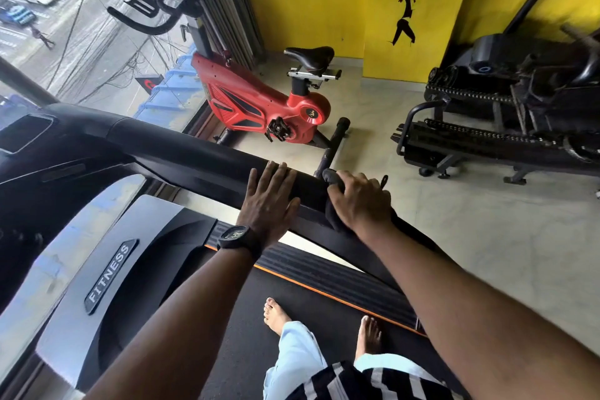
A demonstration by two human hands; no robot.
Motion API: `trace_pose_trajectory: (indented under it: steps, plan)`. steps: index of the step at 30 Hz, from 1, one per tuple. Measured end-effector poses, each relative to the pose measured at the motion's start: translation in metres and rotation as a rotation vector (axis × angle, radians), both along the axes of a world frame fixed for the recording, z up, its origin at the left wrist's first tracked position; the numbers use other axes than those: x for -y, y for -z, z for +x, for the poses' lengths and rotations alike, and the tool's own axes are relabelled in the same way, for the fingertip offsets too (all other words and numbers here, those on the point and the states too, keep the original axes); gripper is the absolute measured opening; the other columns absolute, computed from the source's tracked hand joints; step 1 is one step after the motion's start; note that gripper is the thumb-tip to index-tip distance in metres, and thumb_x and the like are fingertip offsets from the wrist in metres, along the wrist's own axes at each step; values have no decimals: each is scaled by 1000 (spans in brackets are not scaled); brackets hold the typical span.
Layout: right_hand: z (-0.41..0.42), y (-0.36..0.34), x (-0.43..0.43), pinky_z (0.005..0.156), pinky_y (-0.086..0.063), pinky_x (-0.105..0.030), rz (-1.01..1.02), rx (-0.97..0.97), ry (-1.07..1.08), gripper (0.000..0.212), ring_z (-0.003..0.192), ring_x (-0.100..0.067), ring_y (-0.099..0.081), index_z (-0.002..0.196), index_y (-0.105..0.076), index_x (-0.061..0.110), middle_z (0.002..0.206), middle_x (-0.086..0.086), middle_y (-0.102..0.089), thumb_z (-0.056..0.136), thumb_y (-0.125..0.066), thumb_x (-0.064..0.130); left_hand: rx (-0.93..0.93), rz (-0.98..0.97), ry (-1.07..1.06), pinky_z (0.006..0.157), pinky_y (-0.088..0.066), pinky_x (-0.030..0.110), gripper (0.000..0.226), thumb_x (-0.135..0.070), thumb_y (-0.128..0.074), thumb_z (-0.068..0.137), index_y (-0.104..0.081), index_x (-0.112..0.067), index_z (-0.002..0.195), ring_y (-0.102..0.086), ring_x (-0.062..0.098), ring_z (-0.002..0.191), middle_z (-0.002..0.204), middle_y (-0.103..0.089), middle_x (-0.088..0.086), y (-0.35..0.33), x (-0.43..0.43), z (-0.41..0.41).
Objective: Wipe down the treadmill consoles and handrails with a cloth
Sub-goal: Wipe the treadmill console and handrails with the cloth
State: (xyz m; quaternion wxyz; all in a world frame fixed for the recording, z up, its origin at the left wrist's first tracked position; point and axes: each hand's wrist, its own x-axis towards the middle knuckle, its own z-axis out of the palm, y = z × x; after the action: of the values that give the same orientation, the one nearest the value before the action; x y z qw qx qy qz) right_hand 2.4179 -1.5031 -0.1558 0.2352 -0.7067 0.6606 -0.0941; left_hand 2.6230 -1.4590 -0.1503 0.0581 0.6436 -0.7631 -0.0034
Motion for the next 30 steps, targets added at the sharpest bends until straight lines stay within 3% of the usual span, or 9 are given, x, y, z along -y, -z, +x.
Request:
trace_pose_trajectory:
  steps: [3, 7, 12, 17, 22, 26, 30]
  plan:
    - [-1, 1, 5, 96, -42, -48, 79, 45, 128, 51, 120, -38, -54, 140, -55, 31, 133, -13, -61, 101, -32, 53, -9, -12, -2, 124, -5, 53, 66, -49, -28, 97, -39, -14, 152, -19, 30, 152, 159, -37, 10, 2, 0, -1]
    - [8, 8, -32, 84, -45, -46, -137, -87, 112, 49, 108, -36, -59, 129, -63, 24, 118, -12, -67, 94, -39, 48, 0, -10, 7, 125, 0, 49, 67, -50, -28, 97, -38, -14, 153, -18, 30, 152, 159, -35, 11, 3, -1, -4]
    - [-8, 4, 23, 96, -46, -47, 119, 50, 89, 53, 117, -38, -58, 132, -61, 27, 128, -15, -66, 100, -29, 55, 13, -10, -1, 125, -2, 51, 66, -49, -28, 98, -38, -15, 153, -18, 30, 152, 159, -35, 10, 4, 0, -5]
    - [4, 9, -28, 86, -44, -45, -147, -55, 97, 49, 107, -35, -60, 130, -64, 25, 116, -11, -69, 94, -41, 49, 18, -3, 0, 124, 1, 49, 67, -50, -25, 98, -35, -15, 154, -16, 30, 153, 161, -33, 10, 4, -1, -6]
    - [-8, 4, 21, 97, -44, -47, 156, 73, 151, 56, 120, -39, -56, 133, -61, 26, 131, -15, -64, 100, -28, 56, 29, -3, 1, 124, -2, 51, 65, -49, -27, 99, -37, -15, 153, -18, 30, 153, 160, -34, 10, 5, -1, -6]
    - [5, 16, -27, 85, -47, -47, -179, -41, 192, 47, 110, -36, -58, 131, -62, 22, 120, -14, -66, 97, -41, 48, 39, 1, 16, 124, -2, 51, 66, -50, -25, 99, -36, -15, 154, -17, 31, 153, 160, -33, 10, 3, -1, -6]
    - [-2, 28, -27, 86, -47, -47, -455, -76, -116, 53, 119, -34, -55, 141, -55, 22, 133, -12, -59, 95, -47, 46, -28, -9, 20, 125, -6, 48, 64, -47, -27, 100, -39, -14, 152, -21, 29, 152, 159, -36, 11, 5, 0, -2]
